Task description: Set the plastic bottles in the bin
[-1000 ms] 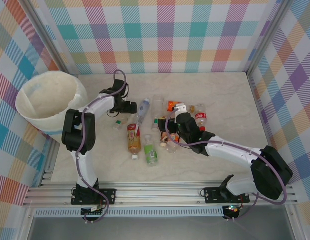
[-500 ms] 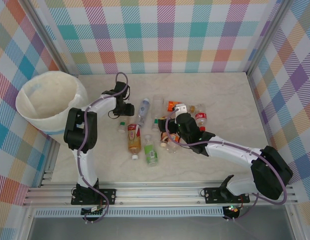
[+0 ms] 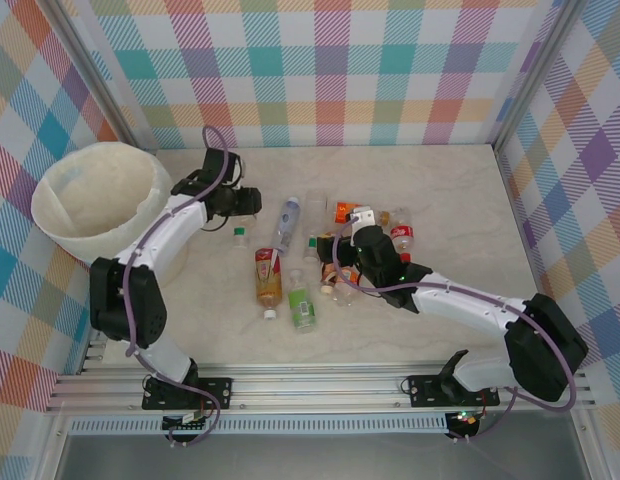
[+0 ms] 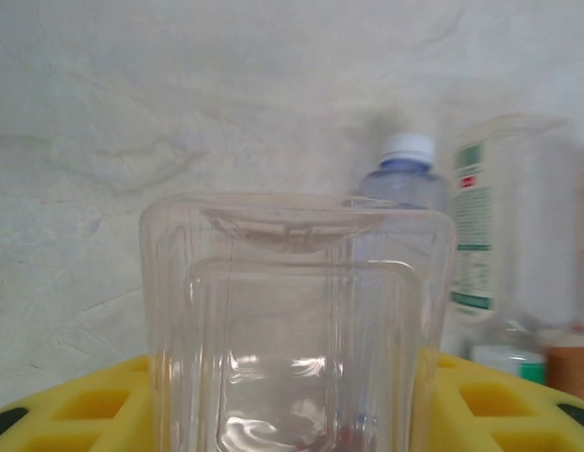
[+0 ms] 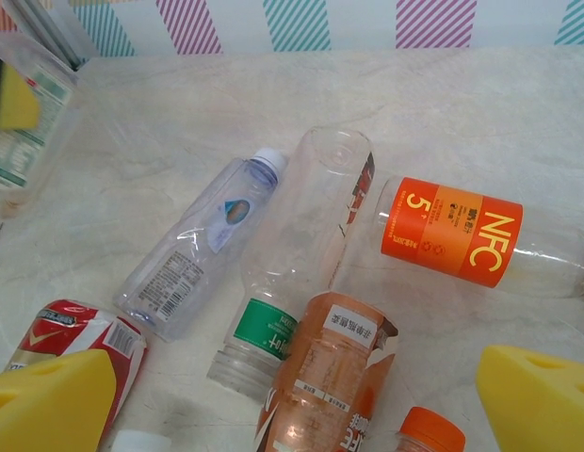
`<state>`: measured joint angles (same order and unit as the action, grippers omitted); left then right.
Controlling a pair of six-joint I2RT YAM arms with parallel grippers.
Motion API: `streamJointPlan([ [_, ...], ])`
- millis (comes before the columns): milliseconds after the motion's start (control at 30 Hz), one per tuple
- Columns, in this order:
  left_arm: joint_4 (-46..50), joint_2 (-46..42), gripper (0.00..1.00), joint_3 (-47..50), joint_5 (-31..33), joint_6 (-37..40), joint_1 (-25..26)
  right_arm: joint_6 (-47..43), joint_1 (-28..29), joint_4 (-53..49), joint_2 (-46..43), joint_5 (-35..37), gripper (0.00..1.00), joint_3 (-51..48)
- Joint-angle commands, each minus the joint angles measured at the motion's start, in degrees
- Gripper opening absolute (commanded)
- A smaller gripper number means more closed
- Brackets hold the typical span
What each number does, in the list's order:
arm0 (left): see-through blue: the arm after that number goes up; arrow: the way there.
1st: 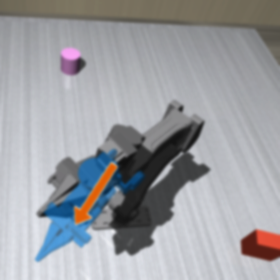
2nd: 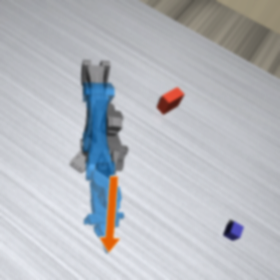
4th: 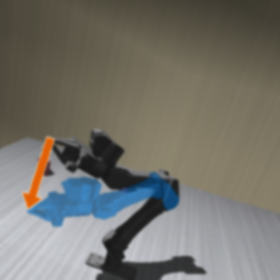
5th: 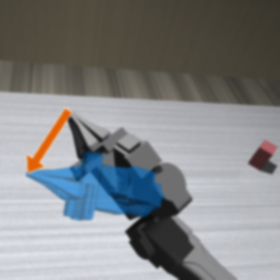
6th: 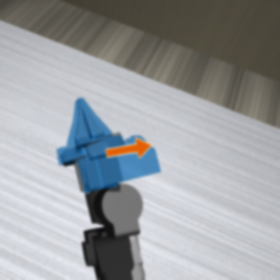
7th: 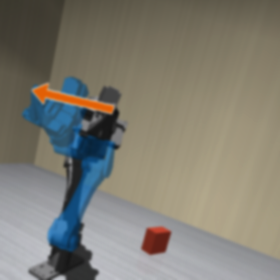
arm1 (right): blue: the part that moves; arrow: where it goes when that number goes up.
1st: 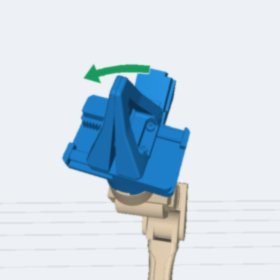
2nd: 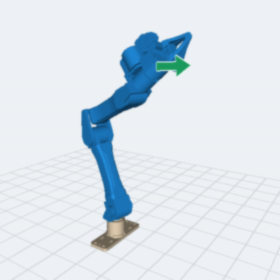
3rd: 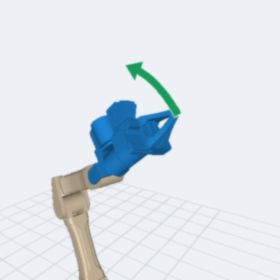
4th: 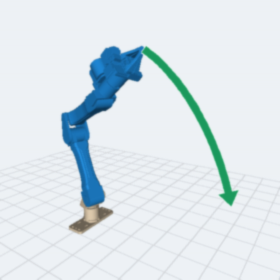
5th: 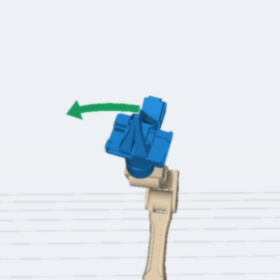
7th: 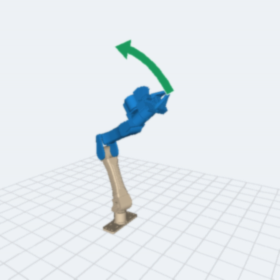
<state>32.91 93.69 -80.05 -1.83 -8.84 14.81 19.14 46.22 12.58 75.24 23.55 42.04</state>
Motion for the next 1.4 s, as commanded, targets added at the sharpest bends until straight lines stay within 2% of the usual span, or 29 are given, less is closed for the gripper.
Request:
streamJointPlan([
  [0, 1.2, -5.8, 0.29, -0.9, -3.1, -2.9, -0.3, 1.1, 0.3, 1.5, -2.0, 0.3, 0.98, -0.6],
  [233, 1.5, -14.5, 0.15, -3.7, -4.1, -4.4, -1.2, 1.3, 0.3, 2.2, -1.3, 0.7, 0.98, -0.8],
  [333, 1.6, -17.9, 0.04, -5.4, -5.0, -5.3, -1.6, 1.4, 0.3, 2.3, -1.0, 0.7, 0.98, -0.6],
  [433, 1.7, -20.5, 0.0, -7.2, -3.2, -5.0, -1.9, 1.5, 0.3, 2.7, -0.6, 0.7, 0.98, -0.6],
  [700, 0.1, -24.9, 0.0, -9.3, 15.6, -4.1, -5.1, 1.7, 0.3, 2.8, 0.4, 0.4, 0.98, -0.1],
  [800, -1.9, -25.3, 0.0, -9.2, 25.4, -4.2, -7.6, 1.6, 0.3, 3.0, 0.5, 0.4, 0.98, -0.2],
  [900, -4.1, -25.4, 0.0, -8.9, 31.6, -4.9, -10.7, 1.4, 0.3, 2.7, 0.4, 0.4, 0.98, -0.1],
  [1200, -2.0, -21.4, 0.0, -10.5, 32.1, -11.9, -21.1, 1.8, 0.3, 2.3, 1.2, 0.0, 0.99, 0.4],
  [1367, -1.5, -19.9, 0.01, -9.5, 29.5, -15.7, -25.7, 1.4, 0.3, 1.9, 1.7, -0.3, 0.98, 1.3],
])
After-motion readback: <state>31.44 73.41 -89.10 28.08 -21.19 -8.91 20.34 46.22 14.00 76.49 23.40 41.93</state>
